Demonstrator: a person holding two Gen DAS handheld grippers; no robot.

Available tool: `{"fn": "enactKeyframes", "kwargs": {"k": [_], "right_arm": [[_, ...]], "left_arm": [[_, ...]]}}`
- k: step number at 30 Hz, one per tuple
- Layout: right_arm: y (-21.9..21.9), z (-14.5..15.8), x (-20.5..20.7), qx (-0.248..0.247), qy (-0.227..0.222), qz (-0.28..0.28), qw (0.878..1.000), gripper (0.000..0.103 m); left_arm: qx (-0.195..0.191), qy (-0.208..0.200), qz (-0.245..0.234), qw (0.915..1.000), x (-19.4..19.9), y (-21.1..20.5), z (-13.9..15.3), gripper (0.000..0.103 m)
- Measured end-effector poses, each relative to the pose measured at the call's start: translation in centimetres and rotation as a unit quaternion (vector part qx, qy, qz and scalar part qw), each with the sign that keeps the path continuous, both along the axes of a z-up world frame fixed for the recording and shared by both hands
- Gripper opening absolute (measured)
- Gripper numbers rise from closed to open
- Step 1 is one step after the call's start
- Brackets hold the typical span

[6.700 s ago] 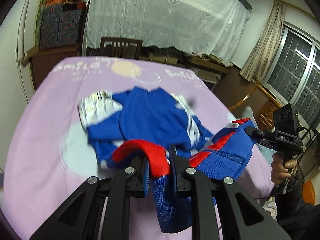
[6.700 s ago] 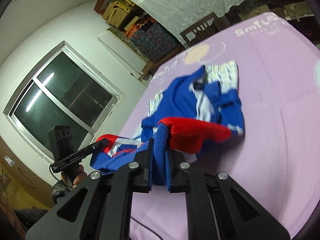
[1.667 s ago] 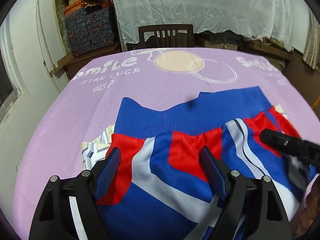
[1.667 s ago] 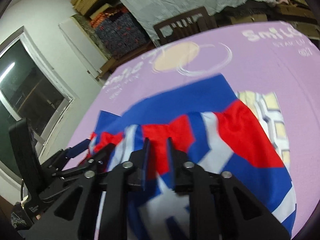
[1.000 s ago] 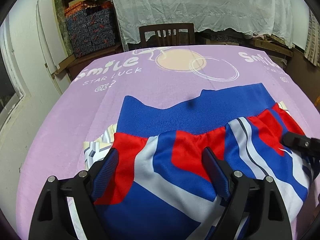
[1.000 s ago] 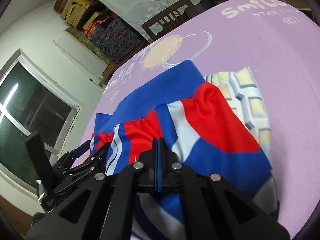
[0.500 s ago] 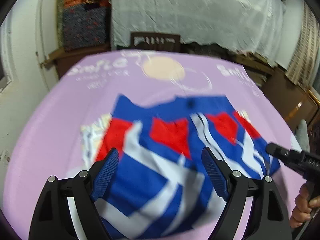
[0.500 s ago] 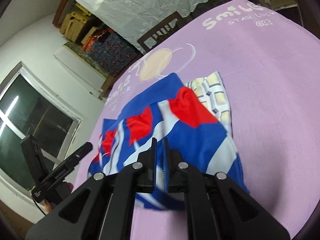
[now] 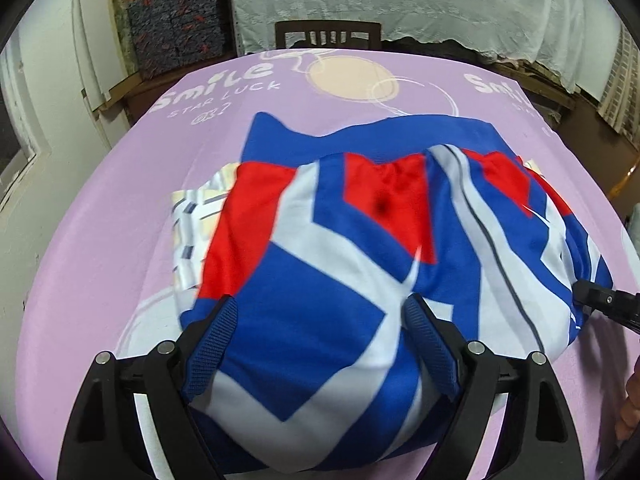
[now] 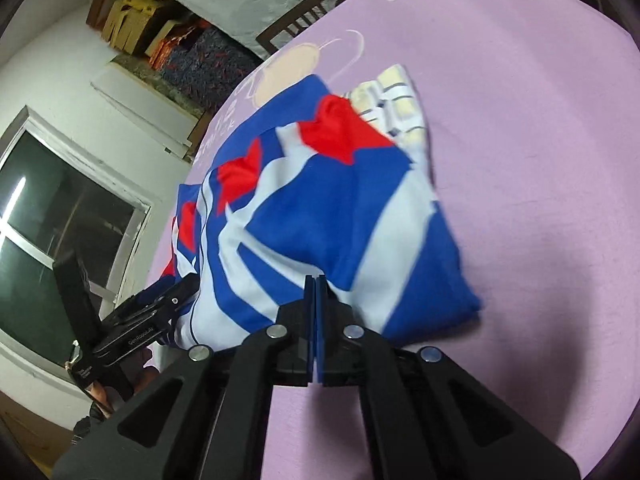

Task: Fold large clothes

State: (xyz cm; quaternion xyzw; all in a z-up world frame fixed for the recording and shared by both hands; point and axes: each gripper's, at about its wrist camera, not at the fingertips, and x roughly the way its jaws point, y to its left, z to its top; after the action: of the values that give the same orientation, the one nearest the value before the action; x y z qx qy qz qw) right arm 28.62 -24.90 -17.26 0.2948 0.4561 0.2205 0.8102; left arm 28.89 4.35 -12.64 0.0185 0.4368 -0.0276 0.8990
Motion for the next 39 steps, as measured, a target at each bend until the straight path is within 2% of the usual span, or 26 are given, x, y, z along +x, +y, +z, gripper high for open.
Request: {"fn": "enactKeyframes", "kwargs": {"k": [8, 15, 18, 21, 23, 27, 32, 36, 39], "right_arm": [[-1.0, -0.5, -0.5, 0.009, 0.006, -0.004, 1.0, 0.0], [-1.5, -0.2, -0.6, 0.019, 0.014, -0.02, 1.0, 0.0], [-2.6, -0.3, -1.2, 0.025, 0.015, -0.037, 0.999, 0.0], [-4.0, -0.5, -1.4, 0.023, 0.021, -0.069, 0.997, 0.009], [-4.4, -0.8, -1.4, 0.042, 0.028, -0.071, 0.996, 0.01], [-4.4, -0.6, -1.5, 0.037, 0.026, -0.07, 0.997, 0.01], [-4.8, 0.0, -1.6, 0.043, 0.018, -0.087, 0.995, 0.01], [-5.4, 0.1, -1.9, 0.043, 0.015, -0.098, 0.994, 0.012], [-5.9, 0.1, -2.0, 0.046, 0.014, -0.107, 0.993, 0.012]], "left_arm": [[-0.001, -0.002, 0.002, 1.0, -0.6, 0.5, 0.2, 0.086], [-0.04, -0.023, 0.025, 0.9986, -0.6, 1.9, 2.0, 0.086], [-0.053, -0.035, 0.057, 0.9964, 0.9, 3.6, 3.2, 0.086], [-0.088, -0.024, 0.073, 0.9932, 3.5, 5.2, 3.8, 0.086], [-0.079, -0.017, 0.084, 0.9932, 5.1, 5.4, 3.7, 0.086], [-0.031, 0.005, 0.108, 0.9937, 7.1, 5.5, 1.9, 0.086], [-0.031, 0.027, 0.137, 0.9898, 7.9, 7.0, -0.2, 0.086], [-0.006, 0.021, 0.153, 0.988, 7.3, 7.0, 0.2, 0.087], [-0.005, 0.008, 0.17, 0.9854, 5.9, 7.1, 1.5, 0.083]]}}
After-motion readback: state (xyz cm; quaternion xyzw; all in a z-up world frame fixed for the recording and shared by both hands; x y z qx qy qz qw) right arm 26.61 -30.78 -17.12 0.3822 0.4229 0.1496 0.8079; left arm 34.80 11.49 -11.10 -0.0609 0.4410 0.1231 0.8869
